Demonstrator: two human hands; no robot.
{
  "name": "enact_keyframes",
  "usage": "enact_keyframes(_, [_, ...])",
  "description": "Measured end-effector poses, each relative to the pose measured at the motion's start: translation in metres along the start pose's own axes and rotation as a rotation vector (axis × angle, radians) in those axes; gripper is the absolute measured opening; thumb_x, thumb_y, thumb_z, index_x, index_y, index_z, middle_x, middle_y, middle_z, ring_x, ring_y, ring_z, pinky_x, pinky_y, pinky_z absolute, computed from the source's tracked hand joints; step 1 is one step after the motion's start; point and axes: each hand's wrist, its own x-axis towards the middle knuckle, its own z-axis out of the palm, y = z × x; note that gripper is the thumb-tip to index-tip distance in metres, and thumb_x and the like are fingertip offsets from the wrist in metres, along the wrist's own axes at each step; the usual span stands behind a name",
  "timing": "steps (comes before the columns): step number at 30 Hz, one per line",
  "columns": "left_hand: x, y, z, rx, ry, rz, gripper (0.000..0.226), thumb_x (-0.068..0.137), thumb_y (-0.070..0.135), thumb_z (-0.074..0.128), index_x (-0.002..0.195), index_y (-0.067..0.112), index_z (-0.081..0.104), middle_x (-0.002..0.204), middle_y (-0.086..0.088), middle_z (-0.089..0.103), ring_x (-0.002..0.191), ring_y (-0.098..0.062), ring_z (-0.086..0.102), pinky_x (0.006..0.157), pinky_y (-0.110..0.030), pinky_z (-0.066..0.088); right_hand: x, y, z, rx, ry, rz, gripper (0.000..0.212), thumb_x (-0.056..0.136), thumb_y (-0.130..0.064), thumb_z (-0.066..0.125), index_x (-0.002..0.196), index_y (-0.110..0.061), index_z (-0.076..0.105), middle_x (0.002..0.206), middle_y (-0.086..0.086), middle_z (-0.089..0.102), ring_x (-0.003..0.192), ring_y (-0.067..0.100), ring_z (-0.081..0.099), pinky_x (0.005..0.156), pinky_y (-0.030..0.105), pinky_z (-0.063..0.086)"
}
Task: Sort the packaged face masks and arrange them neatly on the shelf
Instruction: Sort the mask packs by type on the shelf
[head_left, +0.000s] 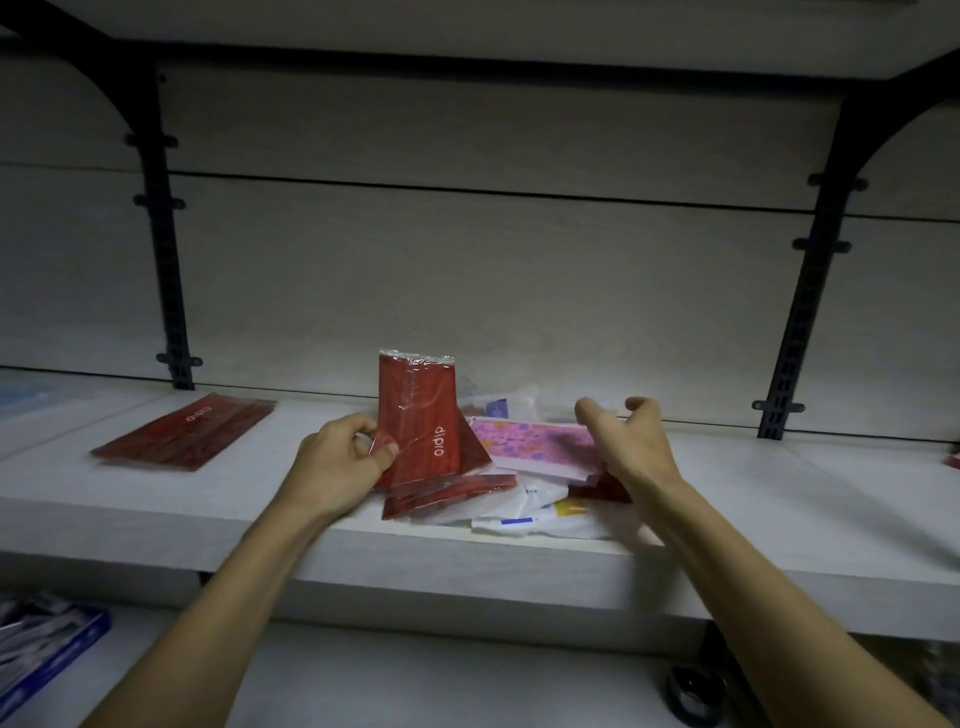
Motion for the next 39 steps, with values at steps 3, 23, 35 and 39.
enact_keyframes(3, [0.0, -0.001, 0.0, -0.006, 0.001, 0.007, 0.009, 0.087, 0.027, 0.067, 0.088, 0.019, 0.066, 0.07, -0.006, 0.065, 0.063, -0.016, 0.057, 0.053, -0.025, 0.037, 0.014, -0.013, -0.008, -0.247, -0.14, -0.008, 0.051, 0.075, -0.053, 0.067, 0.086, -0.004, 0.061, 0.087, 0.009, 0.066, 0.084, 0.026, 0.061, 0.086, 0.041, 0.05])
enact_keyframes(23, [0.006, 0.006, -0.012, -0.339, -0.014, -0.138, 0.012, 0.08, 0.018, 0.076, 0.088, 0.016, 0.068, 0.08, -0.01, 0.074, 0.077, -0.029, 0.072, 0.087, -0.049, 0.054, 0.009, -0.033, -0.079, -0.223, -0.157, -0.096, 0.014, 0.086, 0.001, 0.064, 0.073, -0.007, 0.062, 0.076, 0.007, 0.061, 0.07, 0.018, 0.057, 0.066, 0.03, 0.051])
enact_keyframes(35, [-0.032, 0.032, -0.031, -0.408, 0.125, -0.174, 0.016, 0.088, 0.019, 0.068, 0.1, 0.01, 0.065, 0.09, -0.01, 0.072, 0.073, -0.02, 0.067, 0.069, -0.027, 0.05, -0.027, -0.044, -0.078, 0.273, -0.217, -0.123, 0.011, 0.085, -0.004, 0.068, 0.078, -0.008, 0.061, 0.073, 0.01, 0.059, 0.064, 0.02, 0.052, 0.056, 0.027, 0.036])
enact_keyframes(39, [-0.055, 0.028, -0.045, -0.438, 0.206, -0.204, 0.014, 0.089, 0.018, 0.067, 0.1, 0.009, 0.067, 0.095, -0.01, 0.072, 0.085, -0.023, 0.07, 0.086, -0.036, 0.054, -0.044, -0.05, -0.058, 0.349, -0.303, -0.192, 0.011, 0.084, -0.004, 0.07, 0.077, -0.007, 0.062, 0.068, 0.008, 0.058, 0.057, 0.015, 0.052, 0.052, 0.026, 0.041])
